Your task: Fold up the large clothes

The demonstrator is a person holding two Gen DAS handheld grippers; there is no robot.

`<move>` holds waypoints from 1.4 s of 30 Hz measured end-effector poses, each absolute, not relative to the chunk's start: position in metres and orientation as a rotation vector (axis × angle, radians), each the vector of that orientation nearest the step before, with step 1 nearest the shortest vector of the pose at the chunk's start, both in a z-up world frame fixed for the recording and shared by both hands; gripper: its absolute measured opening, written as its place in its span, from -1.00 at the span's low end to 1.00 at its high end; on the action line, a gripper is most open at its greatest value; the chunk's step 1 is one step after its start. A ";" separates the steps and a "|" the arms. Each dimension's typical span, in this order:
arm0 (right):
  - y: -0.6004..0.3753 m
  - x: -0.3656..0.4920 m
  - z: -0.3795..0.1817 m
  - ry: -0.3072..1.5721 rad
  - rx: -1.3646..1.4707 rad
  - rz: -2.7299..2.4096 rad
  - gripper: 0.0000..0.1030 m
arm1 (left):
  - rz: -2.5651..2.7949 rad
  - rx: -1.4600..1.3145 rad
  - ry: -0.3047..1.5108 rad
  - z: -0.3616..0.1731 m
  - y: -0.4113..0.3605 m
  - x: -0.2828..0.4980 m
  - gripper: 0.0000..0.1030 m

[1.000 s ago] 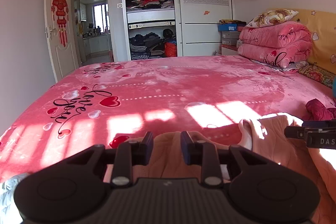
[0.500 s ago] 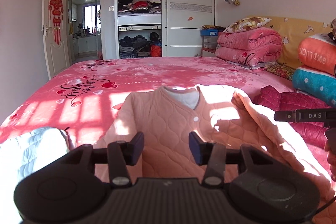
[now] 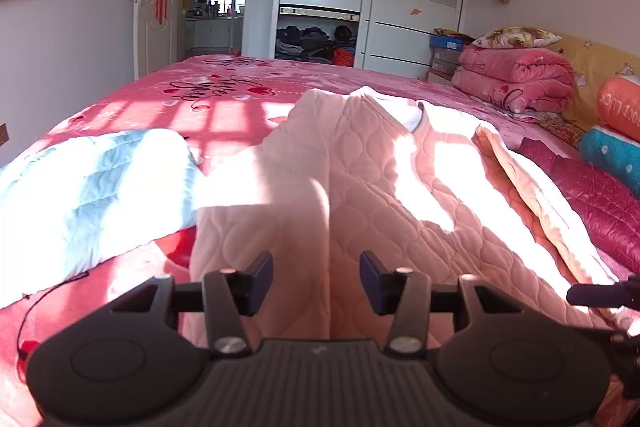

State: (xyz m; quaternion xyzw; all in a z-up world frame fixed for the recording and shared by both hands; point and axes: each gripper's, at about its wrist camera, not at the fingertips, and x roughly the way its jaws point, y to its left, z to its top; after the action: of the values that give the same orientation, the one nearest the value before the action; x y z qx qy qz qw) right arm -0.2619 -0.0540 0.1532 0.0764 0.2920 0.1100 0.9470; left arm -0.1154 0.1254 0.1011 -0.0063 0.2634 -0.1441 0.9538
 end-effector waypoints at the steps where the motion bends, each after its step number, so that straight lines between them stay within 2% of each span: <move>1: -0.030 -0.269 0.150 0.589 0.094 0.280 0.95 | -0.256 -0.019 0.526 0.105 0.134 -0.119 -0.10; 4: 0.029 -0.282 0.141 0.584 -0.054 0.370 0.95 | -0.179 -0.041 0.515 0.115 0.154 -0.129 -0.10; 11: 0.094 -0.276 0.111 0.611 -0.211 0.449 0.95 | -0.199 -0.088 0.489 0.128 0.178 -0.158 -0.09; 13: 0.103 -0.268 0.099 0.614 -0.263 0.423 0.81 | -0.222 -0.095 0.490 0.128 0.177 -0.162 -0.09; 14: 0.106 -0.266 0.096 0.612 -0.281 0.396 0.54 | -0.236 -0.099 0.488 0.127 0.176 -0.164 -0.09; 15: 0.104 -0.260 0.093 0.612 -0.294 0.361 0.19 | -0.246 -0.099 0.488 0.127 0.174 -0.165 -0.09; 17: 0.096 -0.248 0.094 0.635 -0.232 0.329 -0.30 | -0.276 -0.091 0.489 0.124 0.171 -0.171 -0.09; 18: 0.089 -0.242 0.098 0.653 -0.164 0.321 -0.47 | -0.291 -0.088 0.489 0.123 0.169 -0.173 -0.09; 21: 0.045 -0.222 0.122 0.679 0.134 0.299 -0.56 | -0.355 -0.080 0.488 0.120 0.157 -0.179 -0.09; 25: -0.013 -0.211 0.141 0.623 0.441 0.217 -0.60 | -0.460 -0.056 0.485 0.117 0.133 -0.183 -0.08; 29: -0.078 -0.208 0.141 0.552 0.751 0.102 -0.62 | -0.571 -0.038 0.507 0.106 0.100 -0.177 -0.08; 35: -0.112 -0.209 0.111 0.540 0.948 0.023 -0.70 | -0.579 0.037 0.548 0.080 0.045 -0.155 -0.05; 40: -0.110 -0.212 0.105 0.556 0.924 0.013 -0.70 | -0.501 -0.013 0.590 0.063 0.034 -0.135 -0.05; 42: -0.110 -0.208 0.106 0.566 0.891 0.018 -0.70 | -0.498 -0.066 0.604 0.060 0.038 -0.132 0.06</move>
State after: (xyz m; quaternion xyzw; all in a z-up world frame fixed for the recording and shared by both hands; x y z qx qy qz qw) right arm -0.2081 -0.1101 0.1056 0.4250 0.2700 0.0085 0.8640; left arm -0.1318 0.0380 0.0599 -0.0323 0.2941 -0.2425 0.9239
